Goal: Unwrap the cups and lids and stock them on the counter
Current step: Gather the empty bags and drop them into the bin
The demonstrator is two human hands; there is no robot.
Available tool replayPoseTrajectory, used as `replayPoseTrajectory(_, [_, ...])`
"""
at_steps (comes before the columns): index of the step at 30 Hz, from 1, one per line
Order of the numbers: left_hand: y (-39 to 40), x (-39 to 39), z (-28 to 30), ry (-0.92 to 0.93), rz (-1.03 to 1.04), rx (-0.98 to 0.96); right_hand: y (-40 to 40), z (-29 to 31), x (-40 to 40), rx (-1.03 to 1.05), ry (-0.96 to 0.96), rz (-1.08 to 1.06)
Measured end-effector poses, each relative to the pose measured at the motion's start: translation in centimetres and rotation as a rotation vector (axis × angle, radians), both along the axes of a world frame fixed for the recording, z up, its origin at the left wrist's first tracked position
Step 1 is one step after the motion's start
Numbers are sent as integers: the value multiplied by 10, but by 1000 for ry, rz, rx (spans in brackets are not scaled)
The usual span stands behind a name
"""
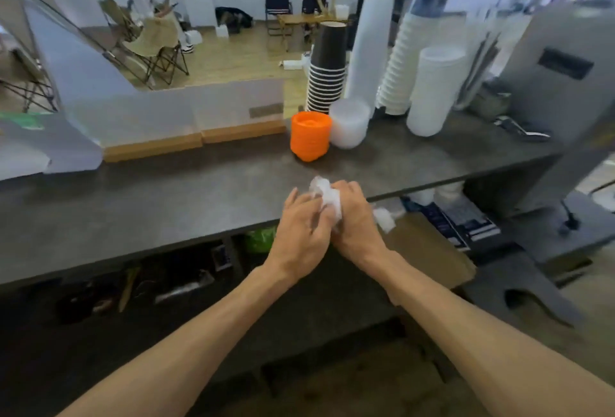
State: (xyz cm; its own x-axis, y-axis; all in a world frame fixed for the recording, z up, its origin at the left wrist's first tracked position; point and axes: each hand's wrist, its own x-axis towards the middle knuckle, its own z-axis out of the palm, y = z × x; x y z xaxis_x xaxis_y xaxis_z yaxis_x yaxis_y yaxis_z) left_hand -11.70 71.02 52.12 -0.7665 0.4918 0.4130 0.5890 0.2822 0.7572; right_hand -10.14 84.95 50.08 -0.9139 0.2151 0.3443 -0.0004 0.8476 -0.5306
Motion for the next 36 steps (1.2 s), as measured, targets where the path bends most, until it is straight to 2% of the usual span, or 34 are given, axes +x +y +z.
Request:
replayPoseTrajectory(5, [137,49,-11,223,-95,-164,127,-10,82,-133,126,-95])
replayPoseTrajectory(9, [243,100,-24,99,-141,-184,225,-34,137,-269,82,-181])
replayPoseTrajectory(15, [374,146,-73,170,-163,-549,335,-67,214,-494,-92,-52])
replayPoseTrajectory(18, [419,162,-96,102,-185,-598,371,-83,240,-441,-193,-56])
replayPoseTrajectory(21, [443,178,-117,78,-272,-590,392,-107,259,-302,-316,-60])
replayPoseTrajectory(23, [455,185,-135,46,-323,-659,403,-126,270,-275,-387,-51])
replayPoseTrajectory(26, [465,191,-166,-90,-268,-748,412,-157,281,-218,-454,-38])
replayPoseTrajectory(30, [464,174,-213,-49,-184,-864,423,-201,286,-146,-488,-94])
replayPoseTrajectory(33, [455,146,-265,-15,-276,-956,440,-233,280,-138,-743,-122])
replayPoseTrajectory(36, [465,153,-251,42,-218,-905,453,-259,261,-96,-912,-9])
